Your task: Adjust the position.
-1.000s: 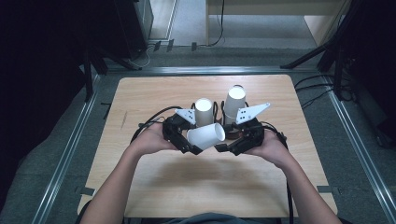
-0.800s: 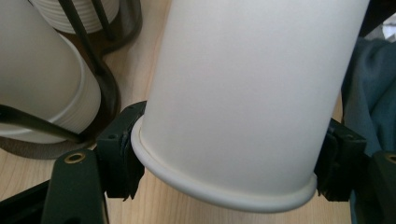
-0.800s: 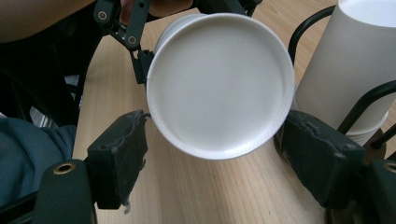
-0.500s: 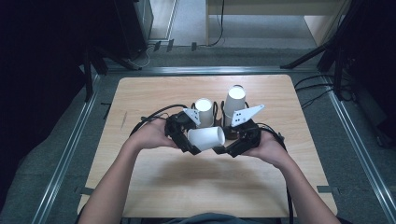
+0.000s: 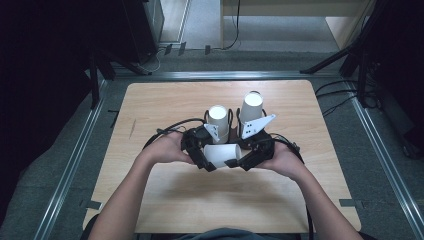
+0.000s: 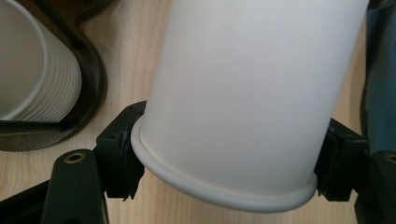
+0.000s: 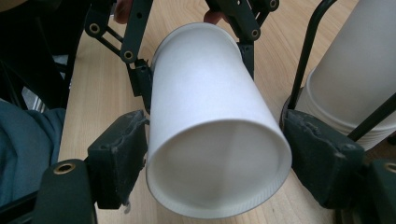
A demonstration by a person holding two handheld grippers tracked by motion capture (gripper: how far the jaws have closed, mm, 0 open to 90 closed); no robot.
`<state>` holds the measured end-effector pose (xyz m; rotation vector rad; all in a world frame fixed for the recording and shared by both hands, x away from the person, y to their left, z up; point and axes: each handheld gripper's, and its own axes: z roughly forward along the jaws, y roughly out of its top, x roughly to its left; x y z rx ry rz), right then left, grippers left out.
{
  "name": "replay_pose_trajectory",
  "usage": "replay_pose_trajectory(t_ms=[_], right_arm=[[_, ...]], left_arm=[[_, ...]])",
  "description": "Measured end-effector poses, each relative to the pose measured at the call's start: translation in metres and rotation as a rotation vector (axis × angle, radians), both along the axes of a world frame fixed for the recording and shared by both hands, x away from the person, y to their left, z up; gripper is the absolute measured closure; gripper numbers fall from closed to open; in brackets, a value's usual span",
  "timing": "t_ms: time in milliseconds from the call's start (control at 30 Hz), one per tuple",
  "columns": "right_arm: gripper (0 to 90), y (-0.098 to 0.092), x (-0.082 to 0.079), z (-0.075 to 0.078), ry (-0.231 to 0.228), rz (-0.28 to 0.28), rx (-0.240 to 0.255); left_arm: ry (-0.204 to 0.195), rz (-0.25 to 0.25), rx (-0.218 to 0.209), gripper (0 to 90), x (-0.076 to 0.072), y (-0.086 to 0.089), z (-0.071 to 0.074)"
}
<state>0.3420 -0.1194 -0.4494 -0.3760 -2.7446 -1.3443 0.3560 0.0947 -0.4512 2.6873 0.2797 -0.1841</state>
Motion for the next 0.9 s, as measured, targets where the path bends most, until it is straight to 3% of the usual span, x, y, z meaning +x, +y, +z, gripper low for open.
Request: replay_pose_trajectory(t_ms=[167,267,533,700,733,900], right_arm=[[25.2,0.003,-0.001,-0.001,0.003,0.008,-0.008],[32.4,0.003,-0.001,-0.001,-0.002,0.017,-0.009],[34.9,0.004,-0.002,-0.001,0.000,0.046,-0.019],[34.7,0.001,-0.002,0.002,-0.004,0.042,-0.001],[34.7,0.000,-0.002,0.003,0.000,0.039,0.006],[34.6,-0.005,0.000,0.006,-0.001,0.024,0.031]], left_arm=[[0.015,-0.007,-0.008,24.6,0.000,-0.001,-0.001],[0.016,-0.004,-0.008,24.6,0.000,-0.001,-0.001],[0.013,-0.017,-0.004,24.6,-0.001,-0.001,-0.002],[0.003,-0.010,-0.051,20.8,-0.002,0.001,0.002],[0.009,-0.001,-0.070,15.7,-0.002,0.001,0.002],[-0.035,0.026,-0.111,9.6,-0.001,0.004,0.009]])
